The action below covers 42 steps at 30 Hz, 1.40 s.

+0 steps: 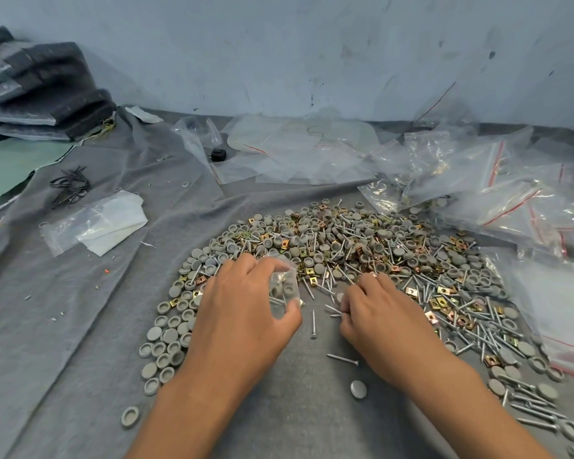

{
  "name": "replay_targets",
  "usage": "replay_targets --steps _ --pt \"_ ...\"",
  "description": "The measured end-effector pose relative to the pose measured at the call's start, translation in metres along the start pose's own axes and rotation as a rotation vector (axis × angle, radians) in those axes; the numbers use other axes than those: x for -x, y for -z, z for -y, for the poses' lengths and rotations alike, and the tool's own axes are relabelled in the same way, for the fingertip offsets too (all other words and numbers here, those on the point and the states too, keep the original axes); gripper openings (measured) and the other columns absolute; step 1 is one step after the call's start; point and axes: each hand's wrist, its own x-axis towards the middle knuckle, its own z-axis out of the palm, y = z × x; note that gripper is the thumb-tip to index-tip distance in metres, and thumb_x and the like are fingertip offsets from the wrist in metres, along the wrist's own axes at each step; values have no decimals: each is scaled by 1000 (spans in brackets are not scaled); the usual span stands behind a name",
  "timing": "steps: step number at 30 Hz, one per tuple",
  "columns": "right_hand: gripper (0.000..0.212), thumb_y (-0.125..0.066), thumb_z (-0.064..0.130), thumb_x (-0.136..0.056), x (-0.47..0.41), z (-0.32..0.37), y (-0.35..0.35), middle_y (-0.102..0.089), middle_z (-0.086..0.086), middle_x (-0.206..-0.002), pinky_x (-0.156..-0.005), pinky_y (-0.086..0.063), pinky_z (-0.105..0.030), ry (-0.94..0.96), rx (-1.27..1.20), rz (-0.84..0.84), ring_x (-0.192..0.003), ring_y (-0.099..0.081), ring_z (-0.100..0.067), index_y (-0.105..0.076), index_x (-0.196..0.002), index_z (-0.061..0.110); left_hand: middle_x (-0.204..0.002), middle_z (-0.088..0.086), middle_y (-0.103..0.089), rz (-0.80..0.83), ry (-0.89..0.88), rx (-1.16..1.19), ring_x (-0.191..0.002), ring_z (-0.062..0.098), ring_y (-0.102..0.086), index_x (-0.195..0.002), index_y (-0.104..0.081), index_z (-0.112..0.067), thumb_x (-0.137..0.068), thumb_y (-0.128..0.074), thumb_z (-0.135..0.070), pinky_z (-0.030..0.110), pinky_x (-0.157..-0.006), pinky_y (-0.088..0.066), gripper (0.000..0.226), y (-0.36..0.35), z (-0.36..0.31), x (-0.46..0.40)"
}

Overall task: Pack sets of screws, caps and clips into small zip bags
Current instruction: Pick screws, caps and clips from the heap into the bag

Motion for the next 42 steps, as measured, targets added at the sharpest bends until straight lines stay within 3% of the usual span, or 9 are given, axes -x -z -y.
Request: replay_targets --steps 4,9,11,16,20,24,28,34,42 --pt "14 -50 33 -98 3 -3 -1 -54 1 -96 -76 -43 -31 -33 -62 21 -89 -48 -20 -58 -99 21 -85 -25 -37 12 -5 0 -81 2 -39 -117 -56 -41 -85 -67 -45 25 -76 -34 34 -2 0 1" --pt "6 -43 43 -98 -2 -1 23 -59 15 -94 -71 -45 -22 -137 -772 30 -85 -55 -3 -45 -94 40 -82 -26 -32 -6 -29 -18 -80 6 -34 -114 -60 -37 -82 -70 -42 27 -77 -32 34 -4 -2 1" --pt "3 -49 40 -96 -3 9 33 -62 17 -85 -66 -46 -17 -42 -870 -109 -77 -59 -1 -51 -95 40 -83 -23 -34 6 -34 -37 -84 8 -38 -113 -59 -37 -82 -70 -43 27 -79 -34 34 -5 -3 1" --pt "9 -66 20 -93 0 25 41 -65 10 -95 -73 -54 -26 147 -655 -317 -83 -59 -5 -70 -101 19 -101 -15 -54 49 -37 -48 -99 13 -50 -117 -60 -36 -84 -63 -48 35 -90 -44 35 -4 -6 2" --pt "13 -69 17 -92 0 28 40 -64 3 -91 -65 -55 -31 224 -398 -397 -84 -61 -18 -74 -104 17 -104 -15 -54 67 -38 -69 -102 12 -51 -118 -58 -38 -83 -66 -47 33 -92 -42 36 -4 -7 2" --pt "35 -76 23 -85 -3 28 37 -65 10 -90 -69 -53 -22 135 -604 -349 -81 -54 1 -71 -119 19 -104 -16 -50 85 -25 -88 -103 11 -47 -123 -56 -36 -84 -62 -48 30 -94 -39 41 -6 -6 2" --pt "21 -67 38 -88 -9 12 26 -62 23 -87 -70 -49 -12 -13 -810 -344 -79 -60 3 -62 -108 34 -100 -16 -51 39 -15 -57 -99 10 -48 -120 -59 -37 -87 -65 -45 29 -91 -39 35 -4 -6 3" --pt "42 -60 47 -95 -15 -10 -12 -52 16 -124 -99 -41 -29 -224 -488 -27 -119 -41 -8 -53 -136 38 -95 -21 -44 43 -16 -34 -93 5 -41 -123 -55 -41 -88 -65 -47 24 -88 -35 37 -4 -6 4" --pt "12 -52 42 -100 -18 4 -12 -61 14 -105 -80 -37 -28 -281 -348 -41 -96 -41 -11 -58 -108 34 -83 -26 -32 16 -13 -26 -83 5 -33 -120 -58 -39 -88 -66 -43 24 -81 -29 33 -3 -3 5"
